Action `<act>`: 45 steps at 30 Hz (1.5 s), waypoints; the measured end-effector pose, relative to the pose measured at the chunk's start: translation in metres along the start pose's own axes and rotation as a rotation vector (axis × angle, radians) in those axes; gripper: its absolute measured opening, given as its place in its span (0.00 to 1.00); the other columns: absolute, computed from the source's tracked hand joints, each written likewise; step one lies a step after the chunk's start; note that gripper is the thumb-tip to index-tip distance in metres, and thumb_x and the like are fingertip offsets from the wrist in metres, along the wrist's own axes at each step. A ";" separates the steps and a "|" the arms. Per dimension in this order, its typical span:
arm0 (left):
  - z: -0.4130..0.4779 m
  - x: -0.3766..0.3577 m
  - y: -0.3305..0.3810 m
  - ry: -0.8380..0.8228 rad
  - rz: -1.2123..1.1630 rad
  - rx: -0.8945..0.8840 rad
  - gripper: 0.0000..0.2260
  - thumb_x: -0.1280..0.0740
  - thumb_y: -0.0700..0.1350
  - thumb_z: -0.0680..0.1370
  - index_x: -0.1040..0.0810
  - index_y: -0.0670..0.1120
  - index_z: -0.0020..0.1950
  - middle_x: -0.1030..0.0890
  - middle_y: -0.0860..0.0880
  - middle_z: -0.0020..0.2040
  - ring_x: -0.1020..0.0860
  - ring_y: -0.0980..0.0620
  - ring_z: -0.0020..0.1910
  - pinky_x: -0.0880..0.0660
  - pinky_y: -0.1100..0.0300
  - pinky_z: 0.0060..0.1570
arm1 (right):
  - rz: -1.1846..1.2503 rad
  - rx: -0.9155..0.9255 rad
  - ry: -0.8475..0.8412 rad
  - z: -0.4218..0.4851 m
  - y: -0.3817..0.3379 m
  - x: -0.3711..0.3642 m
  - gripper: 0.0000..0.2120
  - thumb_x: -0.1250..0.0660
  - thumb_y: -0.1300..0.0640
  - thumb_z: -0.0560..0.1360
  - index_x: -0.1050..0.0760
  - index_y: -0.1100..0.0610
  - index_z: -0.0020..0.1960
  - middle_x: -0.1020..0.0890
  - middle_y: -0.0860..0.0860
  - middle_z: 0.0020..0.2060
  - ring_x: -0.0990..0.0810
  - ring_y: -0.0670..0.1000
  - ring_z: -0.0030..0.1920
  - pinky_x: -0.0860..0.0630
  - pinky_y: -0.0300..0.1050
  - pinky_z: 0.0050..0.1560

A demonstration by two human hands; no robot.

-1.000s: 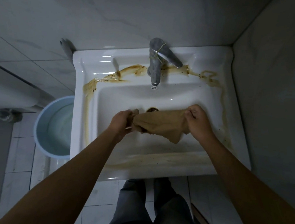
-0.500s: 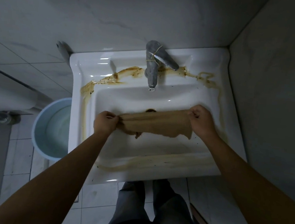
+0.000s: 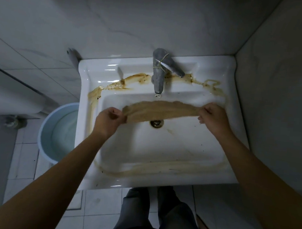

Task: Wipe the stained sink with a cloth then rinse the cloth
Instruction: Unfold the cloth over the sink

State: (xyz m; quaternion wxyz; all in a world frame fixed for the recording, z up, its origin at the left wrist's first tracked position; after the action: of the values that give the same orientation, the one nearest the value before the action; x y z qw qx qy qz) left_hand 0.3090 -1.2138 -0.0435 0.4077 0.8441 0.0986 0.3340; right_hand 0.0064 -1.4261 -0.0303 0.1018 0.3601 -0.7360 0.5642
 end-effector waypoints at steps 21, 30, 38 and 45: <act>-0.010 -0.051 -0.060 -0.303 0.782 0.050 0.08 0.33 0.50 0.78 0.19 0.46 0.46 0.16 0.48 0.39 0.16 0.49 0.37 0.16 0.51 0.46 | -0.668 -0.175 -0.235 -0.018 0.072 -0.052 0.18 0.28 0.44 0.72 0.24 0.59 0.38 0.20 0.55 0.33 0.19 0.54 0.33 0.20 0.46 0.39; -0.019 -0.042 -0.059 -0.200 0.806 -0.031 0.06 0.35 0.46 0.79 0.22 0.48 0.55 0.17 0.47 0.48 0.19 0.45 0.46 0.19 0.51 0.49 | -0.735 -0.148 -0.272 -0.024 0.074 -0.061 0.12 0.31 0.49 0.73 0.25 0.58 0.40 0.22 0.53 0.35 0.21 0.54 0.37 0.25 0.45 0.37; -0.014 -0.054 -0.059 -0.582 1.108 -0.133 0.16 0.44 0.55 0.83 0.23 0.52 0.64 0.19 0.48 0.55 0.22 0.48 0.49 0.25 0.53 0.47 | -0.241 -0.558 -0.451 -0.025 0.066 -0.062 0.09 0.34 0.68 0.74 0.26 0.63 0.35 0.24 0.59 0.29 0.27 0.53 0.25 0.28 0.43 0.27; -0.020 -0.026 -0.056 -0.398 0.829 -0.021 0.13 0.39 0.53 0.82 0.20 0.47 0.59 0.17 0.48 0.54 0.22 0.48 0.50 0.24 0.54 0.50 | -0.036 -0.131 -0.371 -0.037 -0.004 -0.100 0.10 0.39 0.58 0.80 0.24 0.61 0.43 0.24 0.55 0.31 0.27 0.51 0.29 0.31 0.42 0.29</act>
State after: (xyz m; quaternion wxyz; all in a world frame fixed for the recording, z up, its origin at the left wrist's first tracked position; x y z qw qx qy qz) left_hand 0.2820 -1.1764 -0.0894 0.2591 0.8559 -0.3310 0.3012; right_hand 0.0718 -1.3515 -0.0705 -0.0022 0.4636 -0.7708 0.4369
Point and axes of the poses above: each hand's wrist, its own z-axis towards the middle knuckle, its own x-axis out of the back of the hand, y = z × x, the point moved 2 cm from there along z, towards the middle knuckle
